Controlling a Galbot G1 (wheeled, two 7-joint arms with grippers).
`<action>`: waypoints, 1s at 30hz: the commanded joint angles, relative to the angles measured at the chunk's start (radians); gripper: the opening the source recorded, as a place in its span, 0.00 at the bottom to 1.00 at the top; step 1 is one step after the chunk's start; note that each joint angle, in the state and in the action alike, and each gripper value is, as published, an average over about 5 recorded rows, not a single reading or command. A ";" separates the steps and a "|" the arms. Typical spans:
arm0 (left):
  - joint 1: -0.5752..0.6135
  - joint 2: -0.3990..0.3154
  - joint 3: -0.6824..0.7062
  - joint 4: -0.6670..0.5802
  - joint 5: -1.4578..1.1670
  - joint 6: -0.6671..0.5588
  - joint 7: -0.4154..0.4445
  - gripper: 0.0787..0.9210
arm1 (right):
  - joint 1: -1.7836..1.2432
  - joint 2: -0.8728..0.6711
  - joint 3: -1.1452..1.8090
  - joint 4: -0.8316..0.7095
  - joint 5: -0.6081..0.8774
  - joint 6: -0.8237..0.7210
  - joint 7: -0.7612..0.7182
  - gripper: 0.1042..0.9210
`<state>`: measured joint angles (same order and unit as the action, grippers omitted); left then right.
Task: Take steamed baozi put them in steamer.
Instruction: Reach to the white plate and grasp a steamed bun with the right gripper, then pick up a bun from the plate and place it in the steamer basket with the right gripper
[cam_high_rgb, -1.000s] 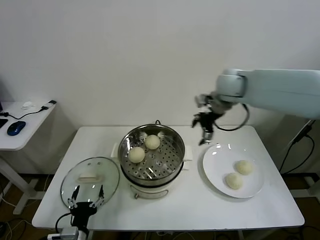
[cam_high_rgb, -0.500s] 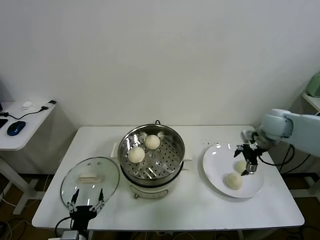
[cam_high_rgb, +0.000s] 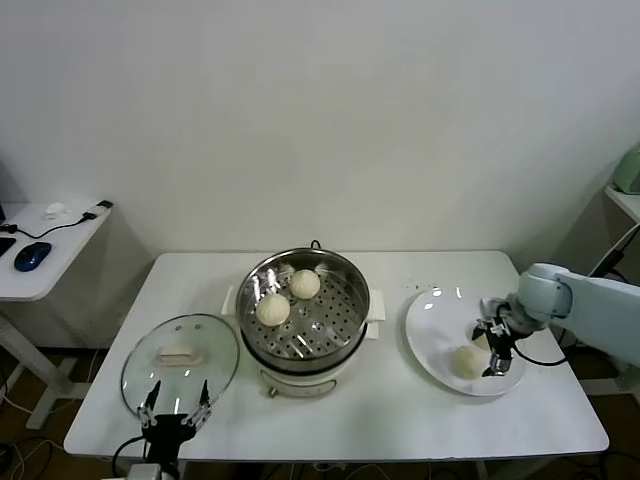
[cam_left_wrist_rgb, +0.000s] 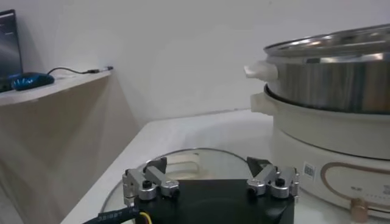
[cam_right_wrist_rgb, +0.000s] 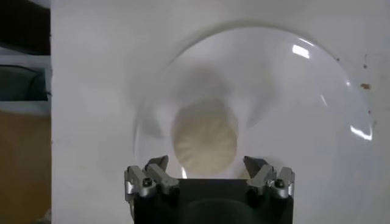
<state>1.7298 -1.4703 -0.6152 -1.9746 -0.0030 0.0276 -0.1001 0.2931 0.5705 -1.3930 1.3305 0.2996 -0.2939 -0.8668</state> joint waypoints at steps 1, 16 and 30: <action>0.000 0.001 -0.001 0.004 0.004 0.001 0.000 0.88 | -0.153 0.023 0.140 -0.065 -0.033 -0.011 0.019 0.88; -0.005 0.001 -0.002 0.004 0.004 0.004 0.000 0.88 | -0.082 0.042 0.093 -0.060 -0.006 -0.001 -0.017 0.76; -0.011 0.006 0.000 -0.005 0.010 0.012 0.003 0.88 | 0.582 0.191 -0.253 -0.051 0.123 0.180 -0.171 0.69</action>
<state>1.7179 -1.4648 -0.6149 -1.9793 0.0042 0.0376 -0.0971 0.5126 0.6609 -1.4663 1.2951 0.3575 -0.2129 -0.9677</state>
